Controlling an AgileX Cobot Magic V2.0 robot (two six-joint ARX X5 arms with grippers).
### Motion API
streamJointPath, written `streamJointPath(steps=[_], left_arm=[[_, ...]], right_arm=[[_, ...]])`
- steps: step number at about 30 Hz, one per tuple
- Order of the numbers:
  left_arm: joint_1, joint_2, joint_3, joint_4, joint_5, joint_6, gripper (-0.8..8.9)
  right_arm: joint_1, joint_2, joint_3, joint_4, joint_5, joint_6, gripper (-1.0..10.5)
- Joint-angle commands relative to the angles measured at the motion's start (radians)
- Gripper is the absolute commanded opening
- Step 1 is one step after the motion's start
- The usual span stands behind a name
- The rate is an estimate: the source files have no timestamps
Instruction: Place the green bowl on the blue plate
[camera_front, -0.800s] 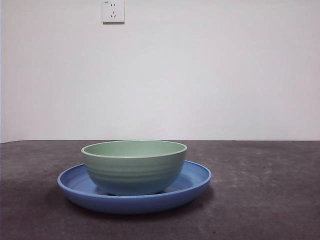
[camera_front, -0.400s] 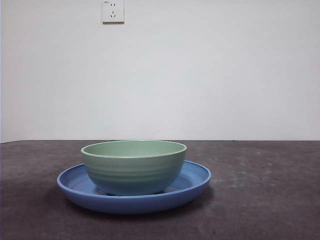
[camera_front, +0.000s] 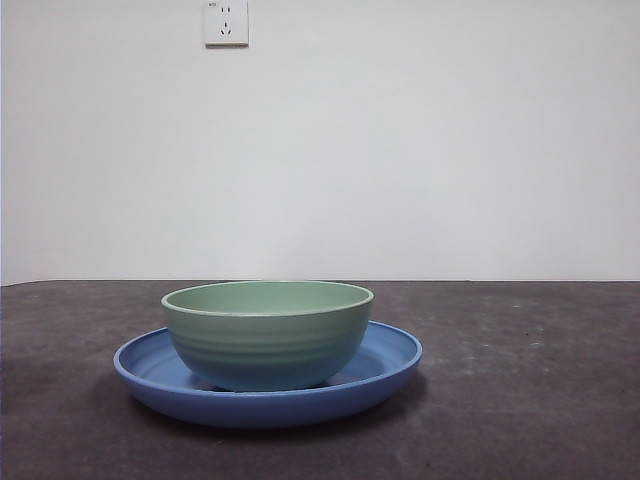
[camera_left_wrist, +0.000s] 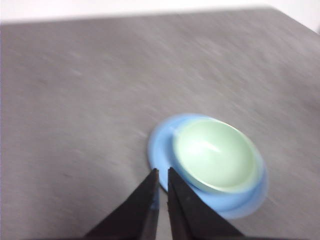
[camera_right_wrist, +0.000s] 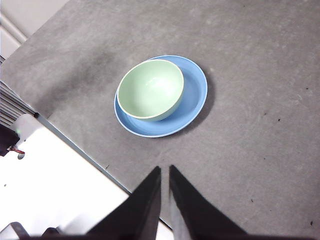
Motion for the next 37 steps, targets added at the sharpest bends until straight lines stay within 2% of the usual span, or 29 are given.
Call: streamJointPath(steps=[1, 6, 11, 17, 20, 37], left_arm=[[0.064, -0.079, -0.125, 0.158, -0.002, 0.042, 0.28], [0.154, -0.185, -0.372, 0.434, -0.002, 0.042, 0.28], [0.196, -0.269, -0.555, 0.567, -0.002, 0.035, 0.28], [0.205, -0.314, -0.663, 0.597, -0.106, -0.037, 0.28], [0.205, -0.314, -0.679, 0.596, -0.13, -0.041, 0.28], [0.204, -0.314, -0.705, 0.597, -0.184, -0.048, 0.28]], right_arm=[[0.007, 0.005, 0.018, 0.01, 0.0, -0.008, 0.2], [0.007, 0.005, 0.018, 0.01, 0.0, -0.008, 0.2], [0.007, 0.005, 0.018, 0.01, 0.0, -0.008, 0.2], [0.007, 0.005, 0.018, 0.01, 0.0, -0.008, 0.2], [0.007, 0.005, 0.018, 0.01, 0.0, -0.008, 0.2], [0.007, 0.005, 0.018, 0.011, 0.0, -0.008, 0.2]])
